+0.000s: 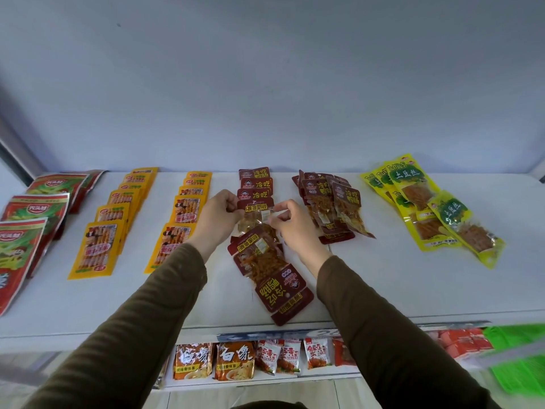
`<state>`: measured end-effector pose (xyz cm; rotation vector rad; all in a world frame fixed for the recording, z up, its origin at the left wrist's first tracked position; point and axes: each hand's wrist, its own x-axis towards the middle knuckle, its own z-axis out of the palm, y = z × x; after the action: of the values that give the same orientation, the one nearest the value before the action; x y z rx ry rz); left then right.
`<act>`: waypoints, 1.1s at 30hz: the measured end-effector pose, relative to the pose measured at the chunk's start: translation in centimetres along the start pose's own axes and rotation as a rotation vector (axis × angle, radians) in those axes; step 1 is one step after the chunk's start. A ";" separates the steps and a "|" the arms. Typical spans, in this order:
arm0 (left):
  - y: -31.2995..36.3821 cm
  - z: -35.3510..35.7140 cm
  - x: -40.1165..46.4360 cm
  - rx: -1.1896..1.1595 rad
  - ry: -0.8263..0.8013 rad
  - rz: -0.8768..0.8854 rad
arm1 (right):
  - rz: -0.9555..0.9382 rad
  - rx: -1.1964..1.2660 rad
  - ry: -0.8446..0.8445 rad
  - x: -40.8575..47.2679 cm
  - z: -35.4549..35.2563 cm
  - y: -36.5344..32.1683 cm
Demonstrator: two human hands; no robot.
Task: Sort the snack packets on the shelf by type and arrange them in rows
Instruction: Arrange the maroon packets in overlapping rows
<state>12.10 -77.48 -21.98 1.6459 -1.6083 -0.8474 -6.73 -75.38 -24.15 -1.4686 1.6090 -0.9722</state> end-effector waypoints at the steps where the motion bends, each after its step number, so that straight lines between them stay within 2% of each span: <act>1: 0.1 0.1 0.2 0.007 0.005 0.006 | 0.007 0.012 0.006 0.2 0.1 0.0; 14: 0.0 0.3 1.3 0.093 0.061 0.036 | 0.050 0.074 0.009 1.2 0.4 0.2; 16: 0.2 -0.3 0.6 0.109 0.066 0.034 | 0.033 0.023 0.015 0.8 0.0 -0.1; 19: -0.1 -1.4 -1.0 0.181 0.046 0.054 | -0.040 -0.184 0.053 -0.5 -0.9 -0.5; 23: -0.8 -2.1 -4.0 0.294 -0.076 0.036 | -0.055 -0.284 -0.075 -2.9 -1.9 -0.6; 26: -1.2 -1.9 -5.7 0.387 -0.108 0.069 | -0.063 -0.379 -0.128 -4.5 -1.6 -0.7; 29: -1.6 -1.6 -6.4 0.402 -0.115 0.091 | -0.070 -0.399 -0.143 -5.1 -1.2 -0.7; 33: -1.9 -1.4 -6.2 0.287 -0.090 0.090 | -0.027 -0.293 -0.117 -5.3 -1.1 -0.6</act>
<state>14.16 -71.19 -22.87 1.7332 -1.9246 -0.6764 -7.07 -70.08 -22.93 -1.7135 1.7017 -0.6706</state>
